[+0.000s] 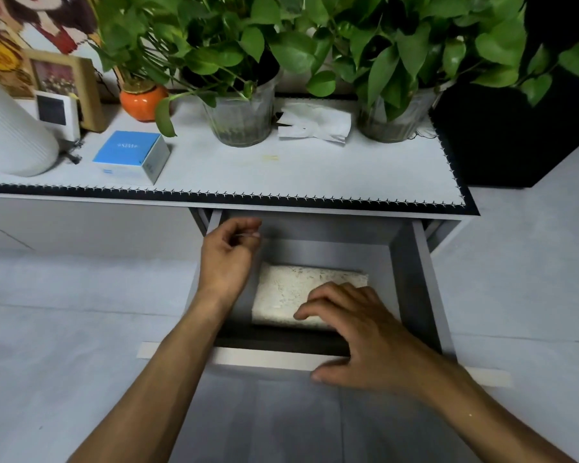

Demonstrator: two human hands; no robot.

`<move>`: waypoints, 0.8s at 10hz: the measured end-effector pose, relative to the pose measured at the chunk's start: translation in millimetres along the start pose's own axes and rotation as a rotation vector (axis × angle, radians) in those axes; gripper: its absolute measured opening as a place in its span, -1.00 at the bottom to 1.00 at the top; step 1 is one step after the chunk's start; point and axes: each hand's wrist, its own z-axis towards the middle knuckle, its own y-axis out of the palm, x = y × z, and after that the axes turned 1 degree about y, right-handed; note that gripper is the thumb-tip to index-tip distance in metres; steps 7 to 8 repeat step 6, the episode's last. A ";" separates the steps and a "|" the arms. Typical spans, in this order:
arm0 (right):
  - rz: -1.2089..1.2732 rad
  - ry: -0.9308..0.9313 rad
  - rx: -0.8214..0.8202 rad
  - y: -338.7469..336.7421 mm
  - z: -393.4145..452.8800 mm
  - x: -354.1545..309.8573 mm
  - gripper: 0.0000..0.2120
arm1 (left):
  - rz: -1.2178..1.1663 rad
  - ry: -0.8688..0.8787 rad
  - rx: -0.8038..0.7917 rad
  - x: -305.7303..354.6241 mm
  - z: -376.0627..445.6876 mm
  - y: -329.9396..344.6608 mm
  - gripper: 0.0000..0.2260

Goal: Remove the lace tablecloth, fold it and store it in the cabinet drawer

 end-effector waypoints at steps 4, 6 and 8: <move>-0.218 0.473 0.501 7.1 37.3 39.3 -0.73 | -0.137 0.196 0.157 28.1 -5.0 -9.4 -0.61; 0.185 0.530 0.269 -7.3 44.6 73.7 -0.20 | -0.173 0.168 0.094 28.1 -13.2 -7.4 -0.60; 0.185 0.530 0.269 -7.3 44.6 73.7 -0.20 | -0.173 0.168 0.094 28.1 -13.2 -7.4 -0.60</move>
